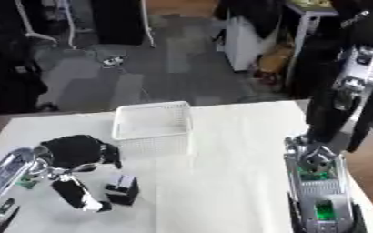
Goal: Pick up objects on the table and place them in the box.
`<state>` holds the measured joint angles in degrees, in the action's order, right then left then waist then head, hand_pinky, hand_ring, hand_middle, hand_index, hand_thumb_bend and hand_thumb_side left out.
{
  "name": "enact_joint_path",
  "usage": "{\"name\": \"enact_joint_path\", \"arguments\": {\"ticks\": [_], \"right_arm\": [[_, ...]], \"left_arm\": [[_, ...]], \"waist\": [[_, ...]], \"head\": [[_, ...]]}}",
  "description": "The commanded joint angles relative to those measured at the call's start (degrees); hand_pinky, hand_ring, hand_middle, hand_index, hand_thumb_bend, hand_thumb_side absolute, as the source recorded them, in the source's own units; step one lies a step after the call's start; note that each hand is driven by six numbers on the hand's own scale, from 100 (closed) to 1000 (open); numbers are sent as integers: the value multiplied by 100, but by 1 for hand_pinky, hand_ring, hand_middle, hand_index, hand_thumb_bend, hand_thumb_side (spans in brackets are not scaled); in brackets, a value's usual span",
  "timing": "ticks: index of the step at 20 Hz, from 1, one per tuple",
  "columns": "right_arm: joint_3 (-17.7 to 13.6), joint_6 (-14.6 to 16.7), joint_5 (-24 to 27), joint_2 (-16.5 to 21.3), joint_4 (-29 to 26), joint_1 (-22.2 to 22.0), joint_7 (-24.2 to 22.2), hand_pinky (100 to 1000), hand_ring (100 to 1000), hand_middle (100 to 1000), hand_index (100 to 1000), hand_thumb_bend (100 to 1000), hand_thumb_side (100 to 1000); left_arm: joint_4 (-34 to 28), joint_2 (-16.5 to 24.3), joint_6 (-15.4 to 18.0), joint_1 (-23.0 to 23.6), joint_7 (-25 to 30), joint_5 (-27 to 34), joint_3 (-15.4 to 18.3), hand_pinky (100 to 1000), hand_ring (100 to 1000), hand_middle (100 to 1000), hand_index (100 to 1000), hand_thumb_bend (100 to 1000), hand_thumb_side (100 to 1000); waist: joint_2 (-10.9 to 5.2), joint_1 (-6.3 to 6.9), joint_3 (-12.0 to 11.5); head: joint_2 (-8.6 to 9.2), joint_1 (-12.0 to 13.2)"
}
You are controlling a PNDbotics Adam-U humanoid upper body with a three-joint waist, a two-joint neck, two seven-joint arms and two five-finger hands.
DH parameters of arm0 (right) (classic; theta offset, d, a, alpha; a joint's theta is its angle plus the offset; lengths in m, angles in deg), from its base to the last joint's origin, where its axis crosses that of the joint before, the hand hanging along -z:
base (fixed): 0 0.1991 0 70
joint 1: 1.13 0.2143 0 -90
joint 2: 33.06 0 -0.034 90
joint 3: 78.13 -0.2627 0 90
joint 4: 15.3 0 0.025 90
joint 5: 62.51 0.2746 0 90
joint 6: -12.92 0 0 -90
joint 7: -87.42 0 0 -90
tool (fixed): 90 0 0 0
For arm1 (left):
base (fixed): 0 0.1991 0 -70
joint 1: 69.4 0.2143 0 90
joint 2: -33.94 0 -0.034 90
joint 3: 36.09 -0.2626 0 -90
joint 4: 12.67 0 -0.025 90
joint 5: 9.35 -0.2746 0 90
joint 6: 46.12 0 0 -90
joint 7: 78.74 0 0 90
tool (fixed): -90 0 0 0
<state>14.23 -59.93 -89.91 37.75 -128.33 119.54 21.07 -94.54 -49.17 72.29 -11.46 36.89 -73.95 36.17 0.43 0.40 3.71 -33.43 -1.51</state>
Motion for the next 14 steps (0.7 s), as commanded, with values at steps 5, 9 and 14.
{"name": "enact_joint_path", "arguments": {"ticks": [5,9,14], "right_arm": [[14,-7,-5,-11,-97,144,-14,836,736,726,822,106,1000],[13,-9,-5,-13,-100,146,-12,835,736,726,822,106,1000],[13,-10,-5,-20,-105,148,-10,836,736,727,822,105,1000]], "left_arm": [[145,-2,-20,-69,-353,-110,98,398,602,706,792,438,744],[285,-23,-34,-75,-449,-156,117,394,599,703,793,421,755],[504,-82,-60,-101,-506,-160,156,379,587,686,800,387,781]], "waist": [[-42,2,6],[-40,1,7],[-39,0,10]], "head": [[-6,-11],[-10,-14],[-8,-19]]}}
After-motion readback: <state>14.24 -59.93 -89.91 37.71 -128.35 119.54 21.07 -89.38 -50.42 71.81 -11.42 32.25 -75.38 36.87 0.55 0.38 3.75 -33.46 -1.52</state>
